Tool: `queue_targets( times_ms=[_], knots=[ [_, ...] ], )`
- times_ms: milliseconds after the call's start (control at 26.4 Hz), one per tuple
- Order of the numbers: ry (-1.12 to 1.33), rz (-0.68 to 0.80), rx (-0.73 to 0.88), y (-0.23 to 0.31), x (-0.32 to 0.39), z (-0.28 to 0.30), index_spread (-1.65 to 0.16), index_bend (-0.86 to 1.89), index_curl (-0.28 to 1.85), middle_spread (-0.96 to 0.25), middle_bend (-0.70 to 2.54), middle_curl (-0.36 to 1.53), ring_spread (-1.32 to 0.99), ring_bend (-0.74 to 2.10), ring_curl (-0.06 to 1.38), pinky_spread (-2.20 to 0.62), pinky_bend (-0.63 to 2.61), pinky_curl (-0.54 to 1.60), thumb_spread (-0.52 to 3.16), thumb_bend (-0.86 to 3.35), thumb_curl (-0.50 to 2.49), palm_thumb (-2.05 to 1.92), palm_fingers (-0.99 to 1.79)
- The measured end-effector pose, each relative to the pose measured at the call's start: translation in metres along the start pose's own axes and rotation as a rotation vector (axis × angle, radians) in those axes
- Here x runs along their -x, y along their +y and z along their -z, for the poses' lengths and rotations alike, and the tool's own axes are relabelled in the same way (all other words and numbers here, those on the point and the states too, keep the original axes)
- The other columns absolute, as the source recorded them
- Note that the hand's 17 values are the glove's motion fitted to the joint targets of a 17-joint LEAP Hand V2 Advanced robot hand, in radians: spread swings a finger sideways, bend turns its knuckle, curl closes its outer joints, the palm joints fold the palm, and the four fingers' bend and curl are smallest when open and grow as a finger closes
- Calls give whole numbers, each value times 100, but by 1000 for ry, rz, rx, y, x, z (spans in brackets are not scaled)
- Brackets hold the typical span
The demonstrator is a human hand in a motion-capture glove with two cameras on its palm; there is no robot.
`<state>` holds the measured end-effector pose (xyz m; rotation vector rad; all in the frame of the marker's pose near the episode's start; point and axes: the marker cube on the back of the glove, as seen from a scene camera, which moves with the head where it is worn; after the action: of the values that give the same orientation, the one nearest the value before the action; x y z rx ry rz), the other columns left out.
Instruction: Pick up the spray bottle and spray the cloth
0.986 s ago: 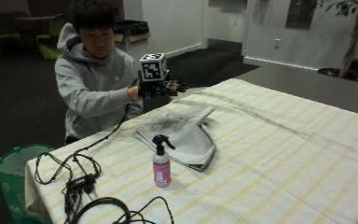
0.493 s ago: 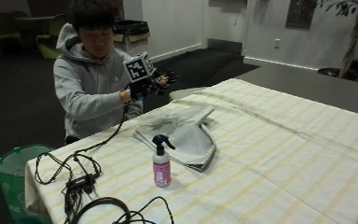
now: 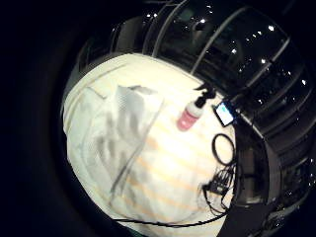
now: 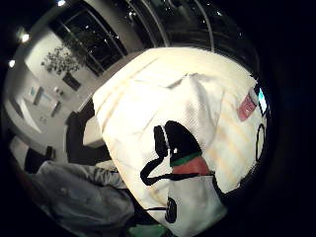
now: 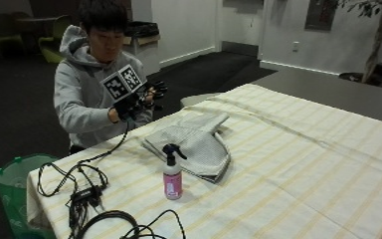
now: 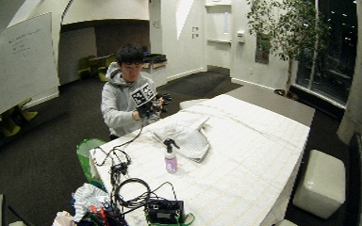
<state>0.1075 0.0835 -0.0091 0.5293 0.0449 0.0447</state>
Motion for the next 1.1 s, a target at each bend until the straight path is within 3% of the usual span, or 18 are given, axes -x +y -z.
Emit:
queue_targets(
  times_ms=[493, 1100],
  knots=[
    [-175, -296, -102, 11, -94, -29, -40, 5, 7, -8, 33, 29, 1, 39, 21, 26, 55, 32, 101, 1, 32, 64, -8],
    [-511, -584, -54, -6, -149, -83, -37, 6, 5, -5, 29, 31, 1, 41, 24, 25, 58, 34, 97, -3, 33, 64, -11]
  ],
)
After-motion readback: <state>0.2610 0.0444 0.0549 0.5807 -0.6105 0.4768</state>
